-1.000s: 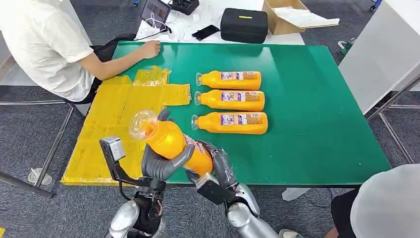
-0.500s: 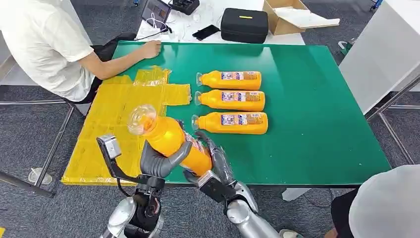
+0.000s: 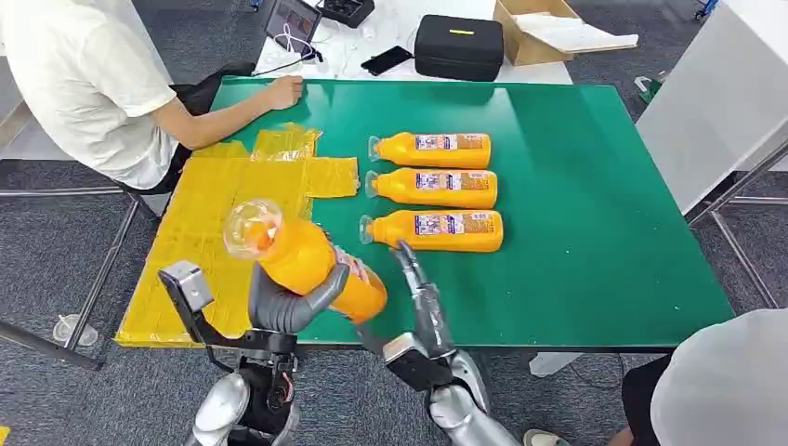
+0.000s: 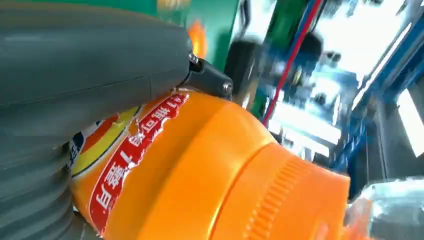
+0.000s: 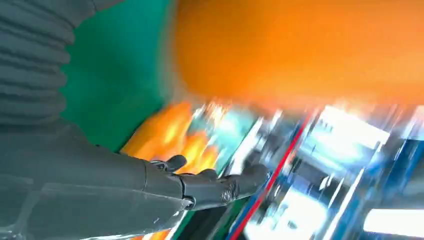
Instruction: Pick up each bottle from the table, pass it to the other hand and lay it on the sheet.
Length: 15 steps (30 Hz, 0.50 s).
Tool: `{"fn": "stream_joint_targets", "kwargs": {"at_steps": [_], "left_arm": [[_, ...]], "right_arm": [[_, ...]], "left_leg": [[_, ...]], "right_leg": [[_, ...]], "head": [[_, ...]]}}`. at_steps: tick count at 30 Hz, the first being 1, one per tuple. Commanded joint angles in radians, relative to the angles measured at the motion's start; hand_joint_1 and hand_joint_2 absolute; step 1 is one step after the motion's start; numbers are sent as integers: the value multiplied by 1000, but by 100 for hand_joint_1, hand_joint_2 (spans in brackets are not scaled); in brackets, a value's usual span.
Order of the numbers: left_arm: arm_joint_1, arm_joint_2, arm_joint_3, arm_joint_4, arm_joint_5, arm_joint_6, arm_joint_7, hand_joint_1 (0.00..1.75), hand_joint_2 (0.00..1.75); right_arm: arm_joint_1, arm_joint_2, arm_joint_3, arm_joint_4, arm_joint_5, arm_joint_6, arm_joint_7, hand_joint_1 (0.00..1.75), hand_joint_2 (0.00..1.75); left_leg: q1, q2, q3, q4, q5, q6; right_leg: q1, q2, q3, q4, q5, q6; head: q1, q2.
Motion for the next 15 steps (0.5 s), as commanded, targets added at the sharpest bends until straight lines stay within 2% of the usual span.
{"fn": "stream_joint_targets", "kwargs": {"at_steps": [1, 2, 5, 6, 7, 9, 12, 13, 15], "left_arm": [[-27, 126, 81, 58, -503, 303, -11, 175, 175], [-27, 120, 121, 66, -585, 352, 0, 175, 175], [-41, 110, 173, 65, -663, 376, 54, 175, 175], [-43, 110, 189, 69, -696, 384, 71, 175, 175], [-43, 110, 189, 69, -696, 384, 71, 175, 175], [-50, 111, 200, 89, -805, 410, 98, 175, 175], [-86, 121, 225, 196, -1083, 395, 212, 155, 175], [-121, 128, 219, 278, -1167, 331, 275, 161, 175], [-145, 127, 215, 330, -1178, 323, 270, 162, 175]], "right_arm": [[198, 66, -606, -483, 81, -121, -28, 0, 0], [226, 71, -690, -579, 91, -121, -28, 0, 0], [239, 78, -741, -595, 106, -121, -28, 0, 0], [239, 73, -734, -579, 97, -121, -28, 0, 0], [239, 73, -734, -579, 97, -121, -28, 0, 0], [233, 78, -724, -563, 107, -121, -28, 0, 0], [210, 56, -639, -484, 76, -121, -28, 0, 0], [194, 35, -588, -439, 58, -121, -28, 0, 175], [183, 41, -583, -427, 64, -121, -28, 0, 175]], "left_leg": [[-2, -2, 1, -1, 0, 0], [-2, -2, 3, 0, -1, 0], [-1, -4, 2, 0, -1, 1], [-2, -4, 6, 0, -2, 2], [-1, -2, 2, 0, -1, 1], [-1, 0, 4, -1, -2, 1], [-1, 0, 3, -1, -1, 0], [-1, 0, 5, -1, -2, 1], [0, 2, 6, -2, -1, 0]], "right_leg": [[-1, -3, 0, 2, -2, -1], [-1, -3, 3, 2, -3, -2], [-1, -6, 3, 1, -3, -1], [-1, -6, 6, 1, -4, -2], [0, -3, 2, 0, -2, -1], [0, -2, 4, 0, -2, -2], [0, -2, 3, -1, -1, -1], [0, -2, 5, -1, -1, -2], [0, 0, 5, -2, 0, -2]], "head": [[0, 0], [0, 0], [-1, 0], [0, 0], [0, 0], [0, 0], [0, 0], [0, 0], [0, 0]]}}
